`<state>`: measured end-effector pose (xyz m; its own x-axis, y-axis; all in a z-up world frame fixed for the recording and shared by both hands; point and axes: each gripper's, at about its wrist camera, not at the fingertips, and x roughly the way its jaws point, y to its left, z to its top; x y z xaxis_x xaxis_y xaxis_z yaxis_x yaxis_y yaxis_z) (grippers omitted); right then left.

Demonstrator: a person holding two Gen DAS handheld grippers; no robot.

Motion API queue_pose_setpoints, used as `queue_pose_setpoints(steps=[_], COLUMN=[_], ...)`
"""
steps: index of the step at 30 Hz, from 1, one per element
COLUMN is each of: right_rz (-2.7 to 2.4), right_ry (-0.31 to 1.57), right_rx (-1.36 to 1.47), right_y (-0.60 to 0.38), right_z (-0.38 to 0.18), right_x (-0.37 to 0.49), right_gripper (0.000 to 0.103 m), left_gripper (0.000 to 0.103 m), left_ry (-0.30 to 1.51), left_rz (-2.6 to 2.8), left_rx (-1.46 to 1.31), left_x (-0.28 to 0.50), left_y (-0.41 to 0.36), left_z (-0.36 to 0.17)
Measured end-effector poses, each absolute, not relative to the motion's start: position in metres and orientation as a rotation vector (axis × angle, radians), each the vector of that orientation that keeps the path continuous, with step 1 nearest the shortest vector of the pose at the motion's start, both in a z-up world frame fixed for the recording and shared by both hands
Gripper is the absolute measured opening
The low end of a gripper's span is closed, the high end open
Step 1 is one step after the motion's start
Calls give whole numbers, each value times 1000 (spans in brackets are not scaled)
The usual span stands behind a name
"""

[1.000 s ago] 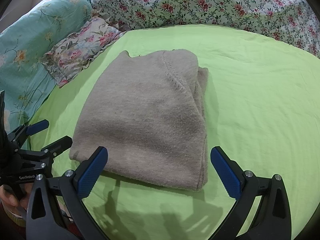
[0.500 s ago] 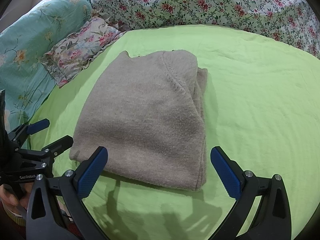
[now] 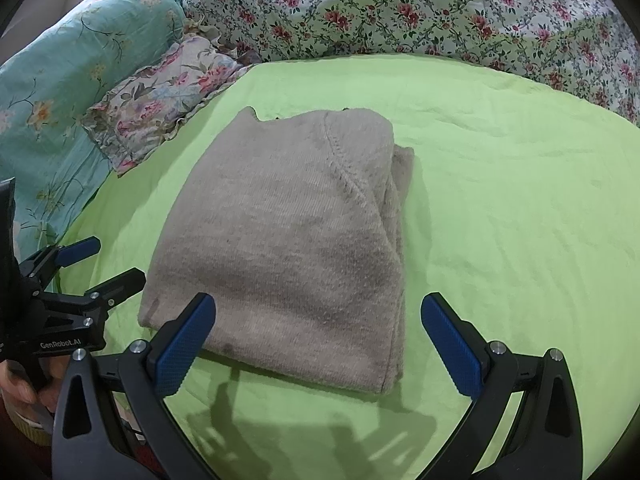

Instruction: Fold small clothes

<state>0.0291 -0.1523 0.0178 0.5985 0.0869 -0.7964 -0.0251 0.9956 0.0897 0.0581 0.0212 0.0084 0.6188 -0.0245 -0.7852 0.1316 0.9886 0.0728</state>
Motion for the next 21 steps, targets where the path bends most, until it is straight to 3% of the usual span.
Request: queue_pose_setpoints(steps=[21], right_rz=[87], right_ry=[949], right_rx=[57], right_y=[-163], right_z=[21], right_x=[48], right_gripper=[102], left_gripper=[102], left_ry=[907], left_rz=[-104], left_rx=[112], left_x=[75], left_y=[15], left_z=[11])
